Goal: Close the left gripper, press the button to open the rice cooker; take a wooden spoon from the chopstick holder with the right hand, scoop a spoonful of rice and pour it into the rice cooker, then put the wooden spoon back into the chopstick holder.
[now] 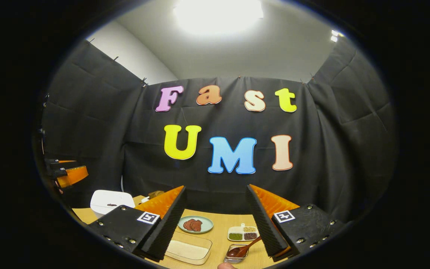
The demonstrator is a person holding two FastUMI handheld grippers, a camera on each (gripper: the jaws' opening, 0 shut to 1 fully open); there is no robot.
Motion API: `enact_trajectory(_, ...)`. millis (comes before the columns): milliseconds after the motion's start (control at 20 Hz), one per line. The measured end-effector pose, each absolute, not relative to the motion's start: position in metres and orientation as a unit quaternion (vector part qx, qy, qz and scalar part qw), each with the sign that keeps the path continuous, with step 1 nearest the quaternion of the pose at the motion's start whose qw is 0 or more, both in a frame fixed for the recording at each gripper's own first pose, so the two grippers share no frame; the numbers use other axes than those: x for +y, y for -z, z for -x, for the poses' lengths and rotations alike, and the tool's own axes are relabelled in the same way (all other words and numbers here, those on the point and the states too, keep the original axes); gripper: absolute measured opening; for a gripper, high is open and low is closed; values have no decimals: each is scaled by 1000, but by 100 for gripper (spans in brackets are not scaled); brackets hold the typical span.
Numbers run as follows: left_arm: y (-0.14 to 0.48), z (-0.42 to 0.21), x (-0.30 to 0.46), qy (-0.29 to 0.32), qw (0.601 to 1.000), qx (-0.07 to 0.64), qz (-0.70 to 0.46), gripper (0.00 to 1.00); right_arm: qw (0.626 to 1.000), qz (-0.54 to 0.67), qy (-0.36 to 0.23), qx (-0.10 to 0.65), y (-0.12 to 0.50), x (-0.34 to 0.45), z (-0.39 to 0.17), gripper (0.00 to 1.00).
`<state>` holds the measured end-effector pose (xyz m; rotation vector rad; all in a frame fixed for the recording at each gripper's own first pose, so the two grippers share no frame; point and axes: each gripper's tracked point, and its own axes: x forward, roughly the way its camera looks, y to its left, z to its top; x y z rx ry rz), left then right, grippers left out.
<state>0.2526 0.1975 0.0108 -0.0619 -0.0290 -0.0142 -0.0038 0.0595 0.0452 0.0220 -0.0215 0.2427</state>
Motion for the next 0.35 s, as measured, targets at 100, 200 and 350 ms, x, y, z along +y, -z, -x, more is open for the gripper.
enact_trajectory(100,-12,-252,198,8,999,-16,31,96,993,-17,-117,-14,-49,61,6,95)
enact_trajectory(200,-13,-253,198,10,999,-18,31,97,993,-19,-112,-14,-49,62,7,95)
enact_trajectory(350,-13,-253,199,14,999,-19,29,100,994,-17,-103,-15,-50,63,10,95)
